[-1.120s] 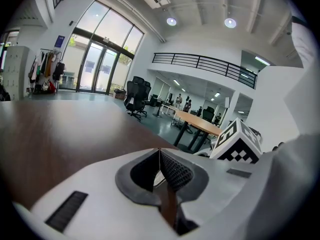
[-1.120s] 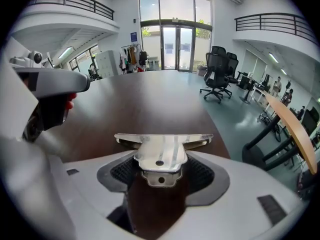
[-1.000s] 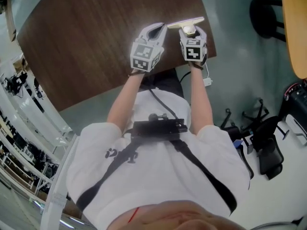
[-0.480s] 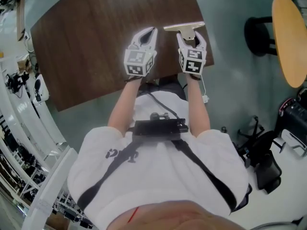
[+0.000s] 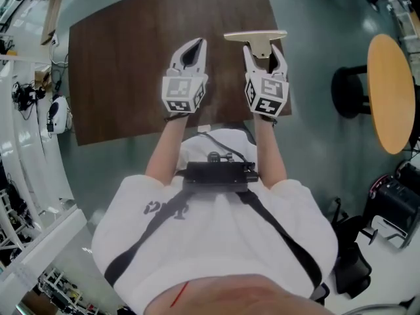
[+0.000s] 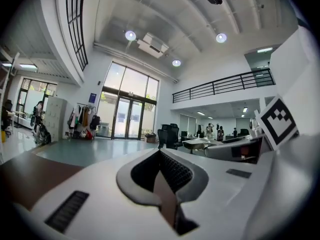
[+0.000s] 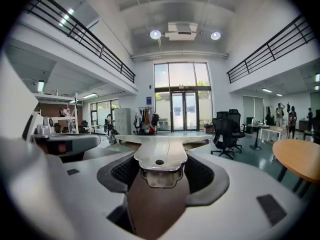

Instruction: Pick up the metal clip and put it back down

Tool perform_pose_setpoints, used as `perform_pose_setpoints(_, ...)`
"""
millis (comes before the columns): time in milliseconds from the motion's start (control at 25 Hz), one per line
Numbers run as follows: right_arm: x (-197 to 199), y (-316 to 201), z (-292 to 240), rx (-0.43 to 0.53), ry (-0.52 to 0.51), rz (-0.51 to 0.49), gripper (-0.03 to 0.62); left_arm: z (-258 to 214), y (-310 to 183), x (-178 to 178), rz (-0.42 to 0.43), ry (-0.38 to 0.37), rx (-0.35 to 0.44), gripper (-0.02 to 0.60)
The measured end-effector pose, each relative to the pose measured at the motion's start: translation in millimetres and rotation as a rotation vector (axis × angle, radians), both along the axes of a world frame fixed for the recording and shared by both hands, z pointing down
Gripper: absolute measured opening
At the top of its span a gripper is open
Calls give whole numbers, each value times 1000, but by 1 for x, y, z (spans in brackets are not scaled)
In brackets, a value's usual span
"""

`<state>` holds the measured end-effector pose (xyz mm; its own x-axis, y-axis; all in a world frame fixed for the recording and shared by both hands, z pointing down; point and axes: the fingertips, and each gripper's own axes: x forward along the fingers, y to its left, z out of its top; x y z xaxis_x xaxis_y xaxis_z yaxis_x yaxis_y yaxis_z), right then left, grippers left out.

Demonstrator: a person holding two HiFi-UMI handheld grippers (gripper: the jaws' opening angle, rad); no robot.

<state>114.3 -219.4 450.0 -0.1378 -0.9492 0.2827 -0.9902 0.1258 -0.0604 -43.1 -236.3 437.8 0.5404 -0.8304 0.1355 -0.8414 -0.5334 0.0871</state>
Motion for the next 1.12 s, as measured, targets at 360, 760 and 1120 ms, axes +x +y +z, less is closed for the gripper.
perform_pose_setpoints(360,-36,-12,-80,185,-16,-110,295,-60,0,-36,-136,43,91,14)
perform_pose_setpoints(760,-63,-28,-84,171,-18,-173,295,-84,1,-79,-284,80,133,14)
perform_pose_setpoints(1120,-80,-76,-29,46,30,-180,295,-54,-13,-97,-336,59,55,14)
